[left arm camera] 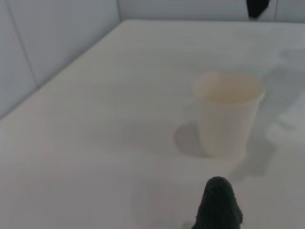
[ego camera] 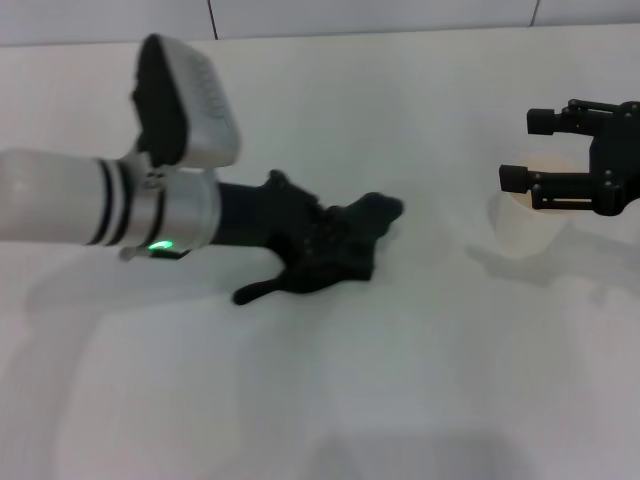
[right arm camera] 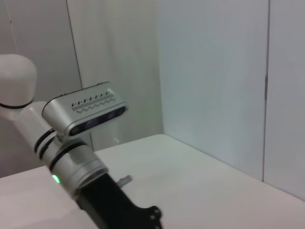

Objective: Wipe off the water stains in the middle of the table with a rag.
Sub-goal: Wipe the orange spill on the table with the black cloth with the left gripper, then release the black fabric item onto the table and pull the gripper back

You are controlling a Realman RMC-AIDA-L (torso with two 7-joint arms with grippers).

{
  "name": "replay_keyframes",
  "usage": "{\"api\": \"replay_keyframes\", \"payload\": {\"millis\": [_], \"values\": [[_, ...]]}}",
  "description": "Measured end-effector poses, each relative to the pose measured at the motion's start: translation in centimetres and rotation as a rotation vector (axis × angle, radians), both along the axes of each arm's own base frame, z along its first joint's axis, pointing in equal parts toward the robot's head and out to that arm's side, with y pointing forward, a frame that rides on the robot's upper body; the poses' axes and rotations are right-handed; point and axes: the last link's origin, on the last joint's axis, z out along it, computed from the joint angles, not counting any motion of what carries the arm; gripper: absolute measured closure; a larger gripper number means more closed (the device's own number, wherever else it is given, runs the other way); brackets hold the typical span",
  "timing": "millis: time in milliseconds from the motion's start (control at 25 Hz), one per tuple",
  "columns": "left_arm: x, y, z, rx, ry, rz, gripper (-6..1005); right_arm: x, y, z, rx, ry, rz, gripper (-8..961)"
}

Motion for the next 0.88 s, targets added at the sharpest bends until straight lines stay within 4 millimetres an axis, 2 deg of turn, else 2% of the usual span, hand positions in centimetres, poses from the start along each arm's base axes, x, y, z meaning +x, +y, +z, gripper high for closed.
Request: {"api": "replay_keyframes", "payload": {"millis": [120,160,360,600,880], "values": [[-1.6,-0.8,1.4,-0.022,-0.013,0.062,927,-0.1,0.0,0.0,0.0,0.01,0.0,171],[-2.6,-1.3,2.6,-0.026,-0.031,0.102,927,-0.1,0.0,0.0,0.0,0.014,0.0,171],[-3.8,-2.0,4.2,-0.019,-0.053,0.139,926,-0.1,0.0,-0.2,-0.003,0.027,-0.003,171],[-4.5,-2.1,5.3,-0.022,-0.053,0.169,926,-0.3,0.1,-0.5,-0.004,0.034,-0.001,171],[-4.6,-1.9,6.0,-0.003,-0.084,0.203,832,-0.4,0.3,-0.6,0.003,0.031,-0.005,171]]}}
